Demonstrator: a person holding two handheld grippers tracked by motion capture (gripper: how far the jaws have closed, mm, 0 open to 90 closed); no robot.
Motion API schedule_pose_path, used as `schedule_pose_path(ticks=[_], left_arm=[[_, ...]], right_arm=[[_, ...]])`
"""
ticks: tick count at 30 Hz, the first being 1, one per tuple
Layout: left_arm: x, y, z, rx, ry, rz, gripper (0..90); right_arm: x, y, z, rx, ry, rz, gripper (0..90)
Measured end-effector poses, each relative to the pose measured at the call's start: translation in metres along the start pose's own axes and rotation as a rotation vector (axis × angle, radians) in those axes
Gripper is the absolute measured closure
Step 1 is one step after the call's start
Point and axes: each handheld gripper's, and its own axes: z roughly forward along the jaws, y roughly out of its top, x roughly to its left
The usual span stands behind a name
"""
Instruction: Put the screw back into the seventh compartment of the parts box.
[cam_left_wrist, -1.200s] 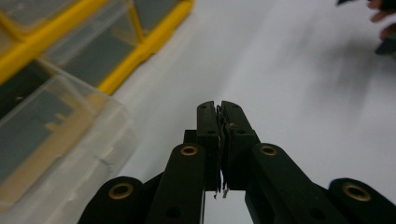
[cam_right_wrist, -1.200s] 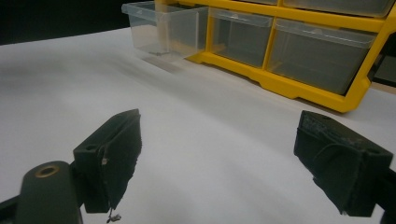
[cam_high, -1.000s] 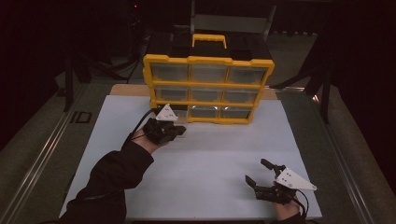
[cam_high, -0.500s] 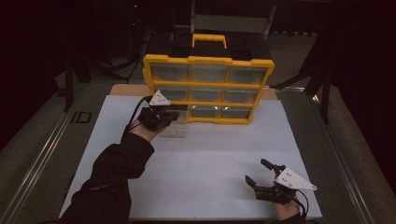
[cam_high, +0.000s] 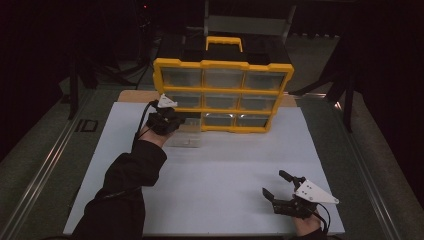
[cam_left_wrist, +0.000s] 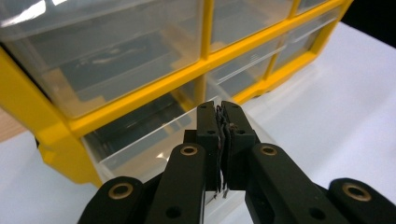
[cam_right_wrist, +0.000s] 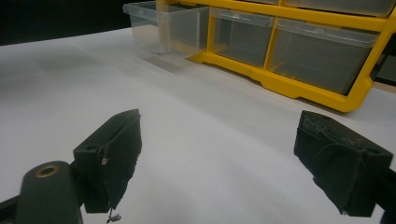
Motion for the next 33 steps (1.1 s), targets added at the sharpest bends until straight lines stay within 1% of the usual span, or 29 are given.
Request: schedule_pose_path(ticks=[1,7,9,13,15,16,18,20,21,23,25,28,30,31,32,33], left_arm=[[0.0,-0.001,0.002,0.004,0.01,-0.005,86.8],[0.004,-0.003,0.012,0.045,0.032,-0.047,86.8],[0.004,-0.003,0.014,0.054,0.041,-0.051,86.8],[0.005,-0.005,0.019,0.067,0.039,-0.074,86.7],[0.005,-0.005,0.021,0.081,0.045,-0.072,86.7],[0.005,-0.005,0.021,0.081,0.045,-0.072,86.7],[0.006,-0.007,0.025,0.109,0.04,-0.082,86.6],[0.006,-0.008,0.028,0.124,0.039,-0.09,86.6],[0.007,-0.008,0.03,0.137,0.035,-0.092,86.6],[0.008,-0.01,0.031,0.149,0.04,-0.091,86.6],[0.009,-0.01,0.033,0.159,0.035,-0.108,86.5],[0.011,-0.011,0.036,0.176,0.027,-0.122,86.5],[0.011,-0.012,0.038,0.19,0.013,-0.125,86.3],[0.011,-0.012,0.039,0.199,0.015,-0.125,85.3],[0.011,-0.013,0.04,0.207,0.008,-0.135,81.5],[0.01,-0.013,0.041,0.213,0.001,-0.134,79.2]], right_arm=[[0.0,0.0,0.0,0.0,0.0,0.001,15.0],[0.0,0.0,0.0,-0.001,0.0,0.002,15.0],[0.0,0.0,0.0,0.0,0.0,0.0,15.0],[0.0,0.0,0.0,-0.001,0.001,0.002,15.0],[0.0,0.0,0.0,0.0,0.002,0.001,14.9],[0.0,0.0,0.0,0.0,0.002,0.001,14.9],[0.0,0.0,0.0,0.0,0.003,0.001,14.9],[0.0,0.0,0.0,0.001,0.003,0.001,15.0],[0.0,0.0,0.0,0.0,0.003,0.001,14.9],[0.0,0.0,0.0,0.0,0.003,0.001,14.9],[0.0,0.0,0.0,0.0,0.003,0.0,15.0],[0.0,0.0,0.0,0.0,0.003,0.002,15.0],[0.0,0.0,-0.001,0.0,0.002,0.001,14.9],[0.0,0.0,-0.001,-0.001,0.002,0.001,15.0],[0.0,0.0,-0.001,-0.001,0.001,0.001,15.0],[0.0,0.0,-0.001,-0.001,0.001,0.002,14.9]])
